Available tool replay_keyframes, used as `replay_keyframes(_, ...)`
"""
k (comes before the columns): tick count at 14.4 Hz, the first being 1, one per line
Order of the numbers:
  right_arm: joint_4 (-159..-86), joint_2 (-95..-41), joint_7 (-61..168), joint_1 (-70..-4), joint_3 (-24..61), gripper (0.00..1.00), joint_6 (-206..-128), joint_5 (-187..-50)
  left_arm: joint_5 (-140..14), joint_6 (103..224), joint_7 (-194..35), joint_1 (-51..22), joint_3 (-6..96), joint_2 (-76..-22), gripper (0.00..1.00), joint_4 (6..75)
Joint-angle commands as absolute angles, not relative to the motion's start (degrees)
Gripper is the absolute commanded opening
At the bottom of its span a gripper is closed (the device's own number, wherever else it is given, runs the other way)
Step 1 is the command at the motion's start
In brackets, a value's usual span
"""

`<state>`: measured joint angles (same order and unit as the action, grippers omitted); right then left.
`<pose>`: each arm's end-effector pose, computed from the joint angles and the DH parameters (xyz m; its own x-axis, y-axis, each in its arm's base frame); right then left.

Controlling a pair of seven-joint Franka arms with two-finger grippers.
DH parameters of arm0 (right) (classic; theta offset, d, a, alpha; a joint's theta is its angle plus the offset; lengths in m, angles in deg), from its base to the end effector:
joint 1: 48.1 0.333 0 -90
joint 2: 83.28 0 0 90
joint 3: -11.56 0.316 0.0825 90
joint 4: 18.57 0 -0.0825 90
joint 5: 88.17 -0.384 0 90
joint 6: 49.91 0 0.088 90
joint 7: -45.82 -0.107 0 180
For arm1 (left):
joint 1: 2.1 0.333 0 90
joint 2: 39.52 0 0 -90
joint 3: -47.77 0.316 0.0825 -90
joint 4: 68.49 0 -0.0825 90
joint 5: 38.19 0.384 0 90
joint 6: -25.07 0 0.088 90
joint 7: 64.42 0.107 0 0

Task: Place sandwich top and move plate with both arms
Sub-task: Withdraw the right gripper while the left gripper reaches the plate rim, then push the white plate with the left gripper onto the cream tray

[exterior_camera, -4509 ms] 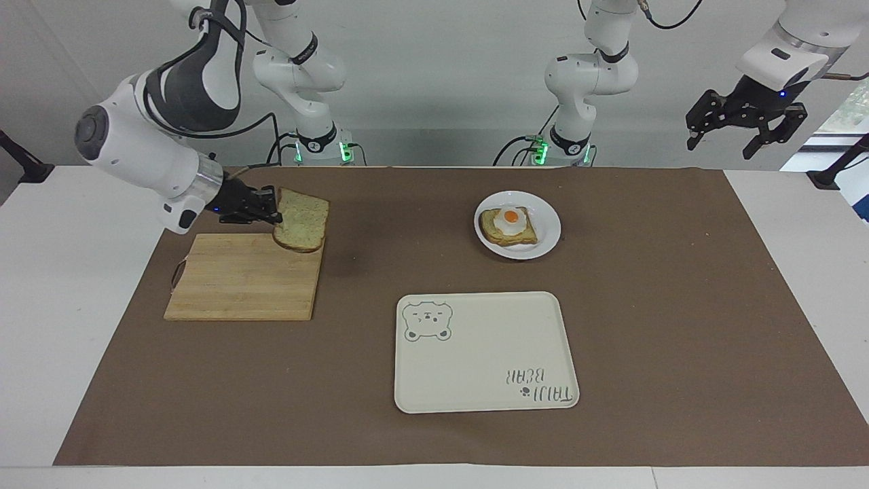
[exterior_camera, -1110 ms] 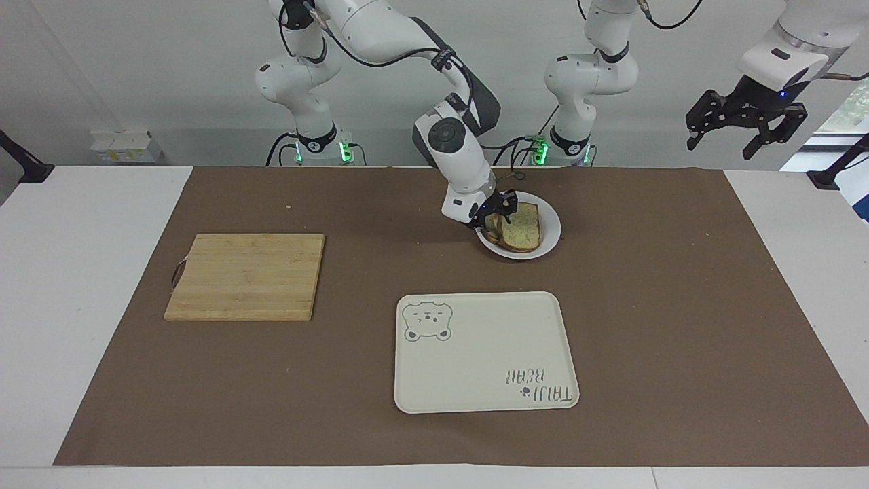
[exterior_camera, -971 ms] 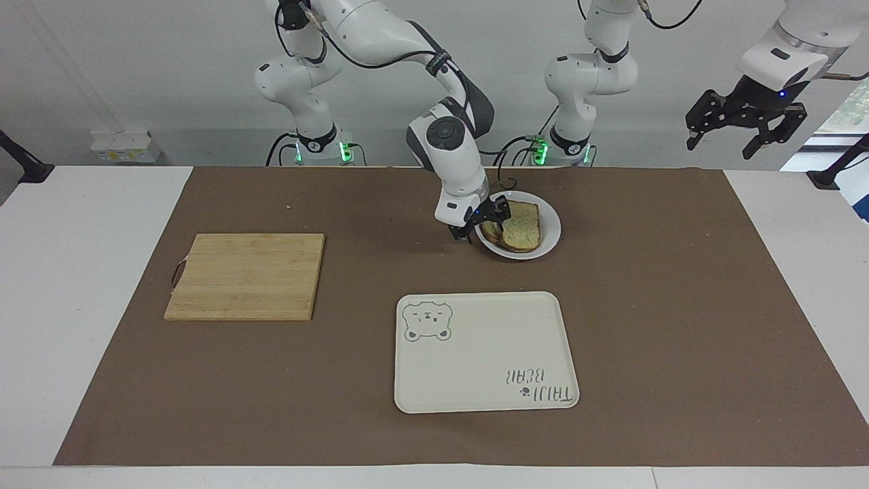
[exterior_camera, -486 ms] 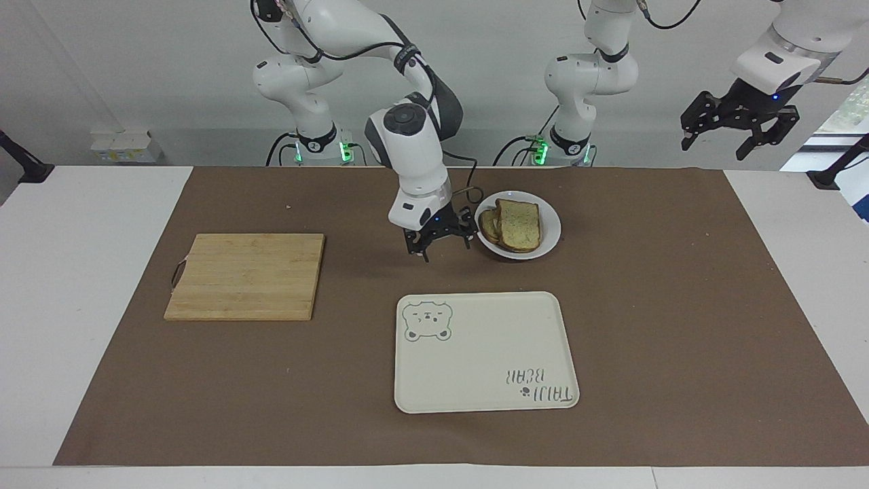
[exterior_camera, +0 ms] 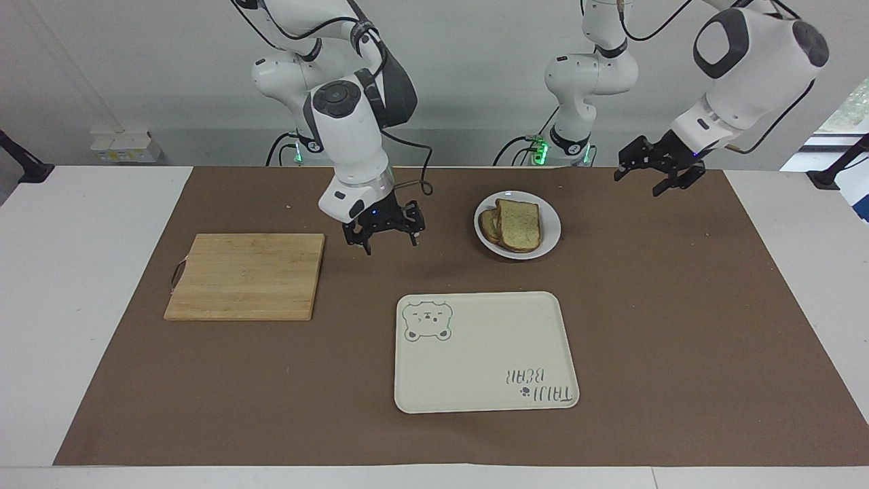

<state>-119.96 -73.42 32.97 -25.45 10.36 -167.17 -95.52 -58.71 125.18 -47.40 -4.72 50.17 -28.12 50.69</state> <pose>0.5762 0.2346 0.4711 0.9930 0.0924 0.0732 0.1017 -0.9856 -0.1353 0.4838 -0.0323 0.5082 0.9747 -0.2202 -0.0384 -0.1909 -0.9096 0.3689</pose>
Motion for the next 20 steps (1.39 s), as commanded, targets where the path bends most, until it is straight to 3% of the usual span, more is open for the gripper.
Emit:
replay_keyframes(1, -119.29, -73.96, 33.52, -29.27, 11.03, 1.00, -163.21, -92.32, -66.90, 134.73, -43.96, -5.09, 50.32, -23.09, 1.00, 63.75)
replay_keyframes(7, -119.20, -79.40, 33.52, -36.75, 11.03, 1.00, -157.75, -89.85, -85.53, 147.75, -25.25, -5.09, 50.32, -24.05, 1.00, 80.02)
replay_keyframes(12, -118.94, -85.47, 33.52, -42.37, 10.95, 1.00, -154.06, -87.22, -97.41, 149.17, -11.18, -4.83, 50.32, -29.23, 1.00, 83.64)
replay_keyframes(16, -114.73, -85.74, 34.48, -46.33, 10.86, 1.00, -148.00, -86.77, -102.77, 148.39, -2.66, -4.04, 50.32, -34.93, 0.87, 84.00)
replay_keyframes(17, -113.68, -85.83, 35.79, -47.38, 10.86, 1.00, -147.12, -86.77, -104.36, 147.95, -1.15, -3.25, 50.32, -35.82, 0.80, 84.35)
replay_keyframes(18, -112.27, -85.91, 37.37, -48.26, 10.86, 1.00, -145.72, -86.77, -106.03, 146.55, -0.70, -2.63, 50.32, -36.09, 0.60, 84.35)
replay_keyframes(20, -109.37, -85.91, 39.75, -49.32, 10.77, 1.00, -142.99, -86.77, -108.50, 142.69, -0.79, -0.71, 50.32, -35.74, 0.11, 84.26)
